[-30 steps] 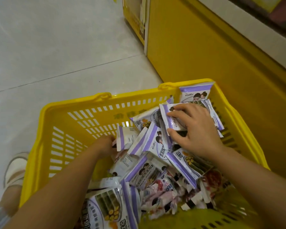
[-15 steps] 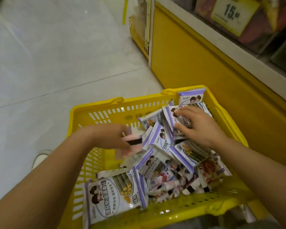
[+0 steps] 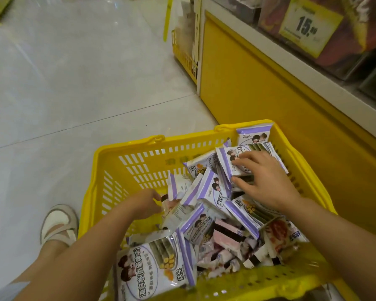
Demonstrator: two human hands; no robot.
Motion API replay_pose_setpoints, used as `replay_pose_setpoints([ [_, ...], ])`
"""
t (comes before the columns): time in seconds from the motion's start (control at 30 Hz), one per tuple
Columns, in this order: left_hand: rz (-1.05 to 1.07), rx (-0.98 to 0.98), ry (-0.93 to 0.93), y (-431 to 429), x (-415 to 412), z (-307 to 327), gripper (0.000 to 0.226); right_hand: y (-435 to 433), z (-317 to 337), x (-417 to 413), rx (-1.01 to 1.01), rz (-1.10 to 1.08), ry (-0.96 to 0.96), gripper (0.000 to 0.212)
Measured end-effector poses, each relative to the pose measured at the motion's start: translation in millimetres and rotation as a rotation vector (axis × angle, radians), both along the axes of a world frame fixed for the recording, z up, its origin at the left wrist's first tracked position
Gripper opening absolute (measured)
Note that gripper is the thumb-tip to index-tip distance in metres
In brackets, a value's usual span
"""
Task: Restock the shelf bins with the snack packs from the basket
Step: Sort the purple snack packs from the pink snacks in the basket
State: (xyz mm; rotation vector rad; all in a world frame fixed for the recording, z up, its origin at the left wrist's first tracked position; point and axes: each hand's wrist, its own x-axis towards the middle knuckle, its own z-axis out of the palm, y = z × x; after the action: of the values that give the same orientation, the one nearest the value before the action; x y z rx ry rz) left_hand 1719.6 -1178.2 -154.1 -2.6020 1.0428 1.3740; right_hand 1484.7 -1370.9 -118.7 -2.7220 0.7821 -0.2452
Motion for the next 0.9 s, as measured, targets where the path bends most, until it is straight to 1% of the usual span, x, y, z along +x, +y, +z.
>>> replay_pose_setpoints([
  [0.1,0.087,0.028,0.078,-3,5,-30,0.053,-3,-8,1,-0.023,-0.001,-0.033,0.038],
  [0.23,-0.053,0.140,0.076,-16,0,-57,0.066,-7,-13,6,-0.022,0.004,-0.056,0.041],
  [0.27,-0.087,0.145,0.082,-19,-2,-61,0.065,-7,-13,7,-0.020,0.004,-0.059,0.043],
  [0.3,-0.103,0.141,0.092,-22,-4,-65,0.057,-7,-14,8,-0.023,0.004,-0.063,0.044],
  [0.37,-0.074,0.137,0.126,-27,-3,-70,0.032,-8,-15,9,-0.039,0.004,-0.069,0.044],
  [0.4,-0.040,0.147,0.157,-28,-1,-70,0.027,-8,-15,9,-0.050,0.004,-0.069,0.044],
  [0.43,0.002,0.149,0.200,-27,1,-70,0.031,-8,-16,9,-0.059,0.002,-0.070,0.043],
  [0.5,0.098,0.158,0.259,-24,7,-71,0.046,-8,-16,10,-0.063,-0.006,-0.080,0.044],
  [0.53,0.147,0.147,0.271,-22,10,-72,0.047,-7,-16,10,-0.061,-0.010,-0.087,0.044],
  [0.63,0.235,0.094,0.303,-20,8,-73,0.024,-6,-14,10,-0.054,-0.011,-0.088,0.045],
  [0.67,0.227,0.082,0.298,-20,6,-73,0.019,-5,-14,10,-0.054,-0.010,-0.085,0.044],
  [0.73,0.222,0.033,0.308,-21,3,-72,0.025,-5,-14,10,-0.054,-0.011,-0.085,0.043],
  [0.8,0.231,0.017,0.324,-20,2,-71,0.024,-5,-14,10,-0.054,-0.012,-0.087,0.043],
  [0.83,0.206,0.029,0.300,-20,3,-71,0.023,-5,-14,10,-0.053,-0.012,-0.086,0.043],
  [0.9,0.125,0.057,0.240,-19,3,-73,0.029,-5,-15,10,-0.052,-0.013,-0.084,0.043],
])
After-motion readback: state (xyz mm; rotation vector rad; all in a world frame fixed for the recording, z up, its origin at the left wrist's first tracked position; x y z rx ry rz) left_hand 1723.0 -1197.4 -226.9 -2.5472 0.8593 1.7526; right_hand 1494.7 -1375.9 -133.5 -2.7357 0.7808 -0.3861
